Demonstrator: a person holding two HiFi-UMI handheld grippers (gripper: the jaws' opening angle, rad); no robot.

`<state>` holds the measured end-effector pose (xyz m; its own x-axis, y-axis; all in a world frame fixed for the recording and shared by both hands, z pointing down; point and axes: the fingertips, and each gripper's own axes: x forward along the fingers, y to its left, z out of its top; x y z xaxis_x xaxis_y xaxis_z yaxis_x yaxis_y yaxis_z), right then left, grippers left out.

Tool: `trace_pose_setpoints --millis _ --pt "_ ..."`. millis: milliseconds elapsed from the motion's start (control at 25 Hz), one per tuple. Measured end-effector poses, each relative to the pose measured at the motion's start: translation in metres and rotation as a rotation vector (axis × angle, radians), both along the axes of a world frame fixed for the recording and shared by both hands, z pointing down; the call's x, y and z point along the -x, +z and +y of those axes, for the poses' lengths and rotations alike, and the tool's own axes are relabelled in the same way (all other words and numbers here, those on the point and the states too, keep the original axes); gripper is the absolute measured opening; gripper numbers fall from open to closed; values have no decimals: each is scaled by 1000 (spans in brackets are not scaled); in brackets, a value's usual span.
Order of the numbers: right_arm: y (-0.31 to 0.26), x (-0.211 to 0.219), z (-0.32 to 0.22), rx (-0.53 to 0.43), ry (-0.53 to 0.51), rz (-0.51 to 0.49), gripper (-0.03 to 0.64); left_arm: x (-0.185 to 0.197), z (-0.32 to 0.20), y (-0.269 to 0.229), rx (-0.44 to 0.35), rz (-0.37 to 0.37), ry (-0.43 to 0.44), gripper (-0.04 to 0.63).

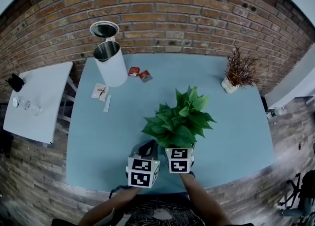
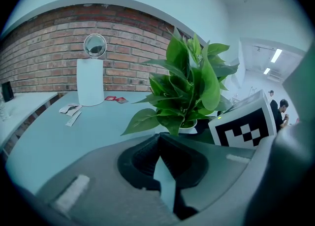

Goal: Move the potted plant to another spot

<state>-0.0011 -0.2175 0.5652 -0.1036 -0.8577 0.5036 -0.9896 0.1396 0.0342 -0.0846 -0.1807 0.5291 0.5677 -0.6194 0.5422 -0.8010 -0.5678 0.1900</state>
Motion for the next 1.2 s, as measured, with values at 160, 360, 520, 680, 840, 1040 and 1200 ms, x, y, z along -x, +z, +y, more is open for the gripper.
trace_pose_setpoints --millis 160,360,520,680,840,1040,1200 --pt "-1 -1 1 -5 -23 -12 474 -2 1 -2 -3 -4 -26 -2" --pt "-1 -1 2 -9 -50 -10 472 -3 5 -1 -4 -16 -53 -2" --pt "-1 -4 4 -6 -61 -15 472 -5 7 -3 -1 -24 -67 -2" --pt "-2 -14 6 -8 -62 -23 472 -15 8 -6 -5 -23 -68 -3" --pt "-4 -28 9 -6 -54 -34 472 -27 12 -8 -4 -29 -62 -3" --pt "-4 -42 11 -7 -47 -35 471 -41 15 -8 -7 -35 -51 -3" --pt "-2 -52 13 -10 -47 -30 471 -50 17 -9 -10 -38 -48 -3"
